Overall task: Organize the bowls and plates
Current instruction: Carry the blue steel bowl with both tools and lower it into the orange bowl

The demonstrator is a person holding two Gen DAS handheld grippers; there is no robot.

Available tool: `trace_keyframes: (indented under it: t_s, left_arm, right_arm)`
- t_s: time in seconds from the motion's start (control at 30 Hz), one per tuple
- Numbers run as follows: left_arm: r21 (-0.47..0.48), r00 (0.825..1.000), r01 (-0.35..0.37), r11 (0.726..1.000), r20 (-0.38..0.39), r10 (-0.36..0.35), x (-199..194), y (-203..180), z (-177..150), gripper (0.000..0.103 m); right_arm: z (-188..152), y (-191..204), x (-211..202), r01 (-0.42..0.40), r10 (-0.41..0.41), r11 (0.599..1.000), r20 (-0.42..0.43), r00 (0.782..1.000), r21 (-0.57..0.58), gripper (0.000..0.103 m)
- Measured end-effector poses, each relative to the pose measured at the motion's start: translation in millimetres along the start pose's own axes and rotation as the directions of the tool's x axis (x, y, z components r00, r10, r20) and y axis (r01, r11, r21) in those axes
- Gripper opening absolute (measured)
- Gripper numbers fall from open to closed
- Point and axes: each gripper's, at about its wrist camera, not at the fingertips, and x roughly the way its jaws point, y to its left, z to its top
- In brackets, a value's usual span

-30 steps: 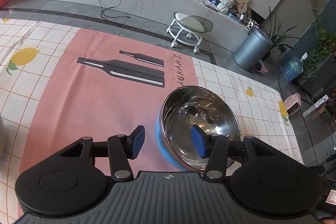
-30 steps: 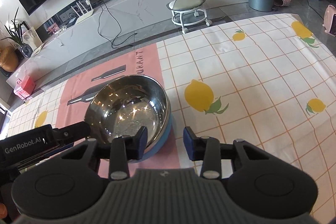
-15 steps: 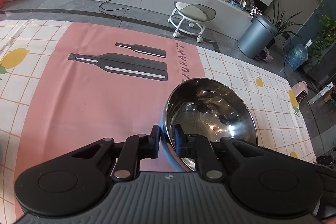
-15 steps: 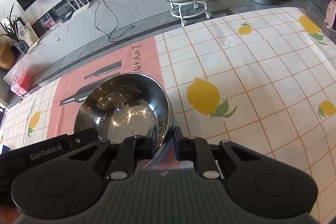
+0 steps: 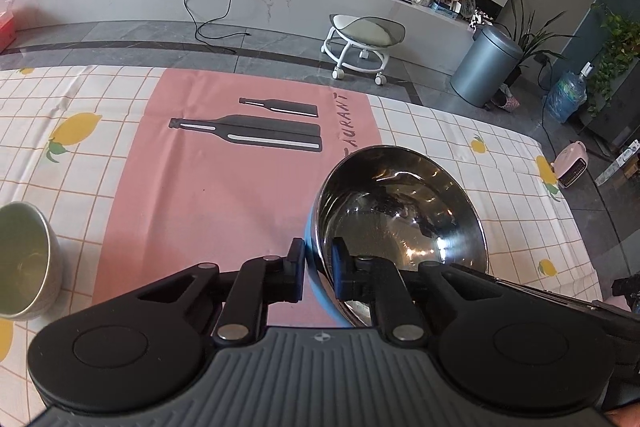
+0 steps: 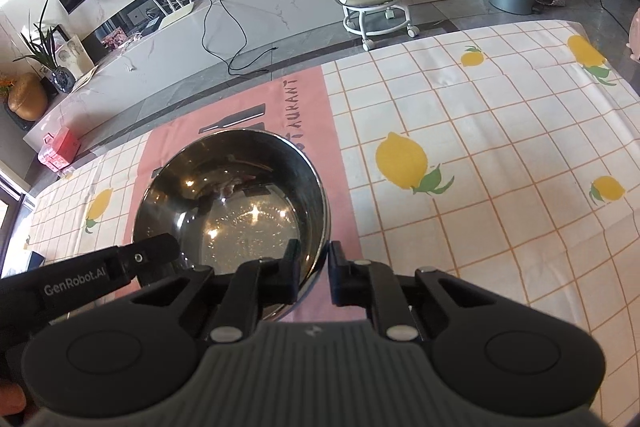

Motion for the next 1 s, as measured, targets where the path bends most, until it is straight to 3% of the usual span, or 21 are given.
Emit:
trace_keyframes:
  t_s: [0.23,0.57,1.0]
  left_arm:
    - [-0.020,0.999,0.037,0.999,-0.029,-0.037,-34,1,-11,0.014]
    - [0.043,0.997,0.072,0.996,0.000,-0.072,-91,-11,-35,0.015]
    - [0.065,0.992,0.113,0.992,-0.056,-0.109,-108,-21,-74,0.016]
  right_arm:
    - [-17,6,-40,-0.016,0.016,0.999,0.005,1.000,-0.029,0.012]
    - [-44,10,-104,-0.049,0.052,0.997,0.040,0.998,-0.059,0.012]
    - [-82,-11,-146,-0.066,0.067,0.996,0.013,0.998,-0.056,0.012]
